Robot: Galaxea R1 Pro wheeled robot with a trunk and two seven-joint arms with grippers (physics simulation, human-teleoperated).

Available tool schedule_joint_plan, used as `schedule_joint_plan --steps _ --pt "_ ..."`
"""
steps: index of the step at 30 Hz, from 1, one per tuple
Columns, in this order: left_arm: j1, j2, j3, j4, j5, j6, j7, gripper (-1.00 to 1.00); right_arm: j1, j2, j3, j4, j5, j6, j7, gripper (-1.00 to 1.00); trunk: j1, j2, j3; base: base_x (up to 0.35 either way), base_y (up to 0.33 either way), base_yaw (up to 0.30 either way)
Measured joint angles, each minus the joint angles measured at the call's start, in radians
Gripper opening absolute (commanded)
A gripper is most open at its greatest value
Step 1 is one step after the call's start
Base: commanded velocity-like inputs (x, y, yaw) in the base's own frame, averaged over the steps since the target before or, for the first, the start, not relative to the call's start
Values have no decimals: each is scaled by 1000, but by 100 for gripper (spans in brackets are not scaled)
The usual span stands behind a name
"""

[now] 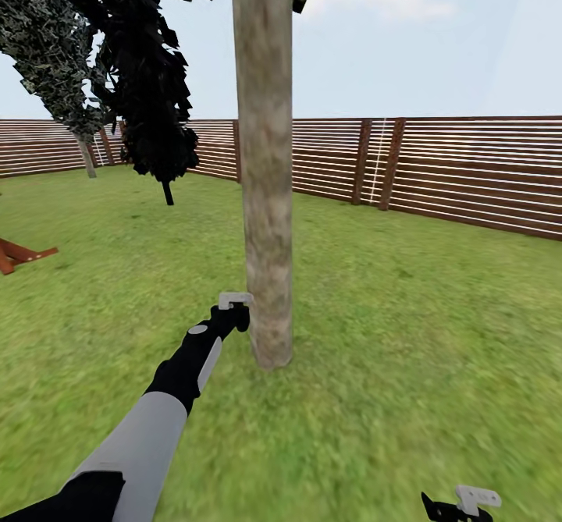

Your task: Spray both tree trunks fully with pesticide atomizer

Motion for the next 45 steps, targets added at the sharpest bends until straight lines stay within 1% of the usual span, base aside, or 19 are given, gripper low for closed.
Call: schedule_joint_plan --steps 12,28,39,45 --pt "-1 0 -2 2 -1 0 0 -100 0 0 0 0 0 0 0 100 0 0 0 159 -19 0" --pt "0 0 -2 2 -1 0 0 -100 0 0 0 0 0 0 0 100 0 0 0 67 -3 0" --pt "0 0 0 1 -1 0 0 -100 0 0 0 0 0 0 0 100 0 0 0 148 0 0" --pt "0 0 2 0 -1 0 0 -100 0 0 0 0 0 0 0 100 0 0 0 31 0 0"
